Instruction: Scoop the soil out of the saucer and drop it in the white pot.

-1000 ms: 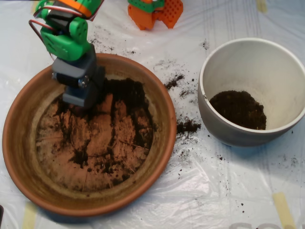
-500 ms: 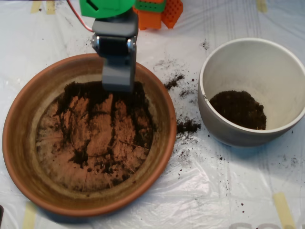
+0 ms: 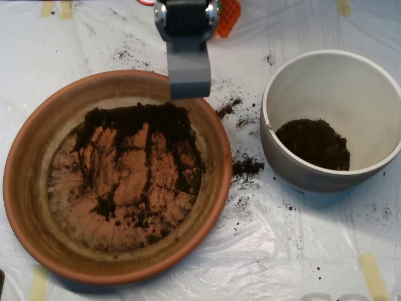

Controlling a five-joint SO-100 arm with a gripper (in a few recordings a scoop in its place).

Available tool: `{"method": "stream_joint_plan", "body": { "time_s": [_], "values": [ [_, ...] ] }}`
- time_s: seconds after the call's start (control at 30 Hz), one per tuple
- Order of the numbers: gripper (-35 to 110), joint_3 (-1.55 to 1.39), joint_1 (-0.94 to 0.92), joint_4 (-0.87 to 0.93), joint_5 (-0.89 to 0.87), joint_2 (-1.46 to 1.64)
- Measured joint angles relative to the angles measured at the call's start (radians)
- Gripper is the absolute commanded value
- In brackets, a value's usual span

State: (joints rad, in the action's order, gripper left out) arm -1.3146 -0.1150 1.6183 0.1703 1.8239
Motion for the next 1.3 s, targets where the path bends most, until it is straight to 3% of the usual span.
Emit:
{"method": "stream_joint_plan", "body": {
  "time_s": [0.33, 0.73, 0.83, 0.93, 1.3],
  "values": [
    [-1, 0.202, 0.152, 0.072, 0.002, -0.097],
    [0, 0.399, 0.485, 0.106, 0.069, -0.336],
    [24, 0.407, 0.520, 0.104, 0.084, -0.354],
    [36, 0.407, 0.537, 0.104, 0.087, -0.368],
    [36, 0.408, 0.538, 0.091, 0.089, -0.380]
  ]
}}
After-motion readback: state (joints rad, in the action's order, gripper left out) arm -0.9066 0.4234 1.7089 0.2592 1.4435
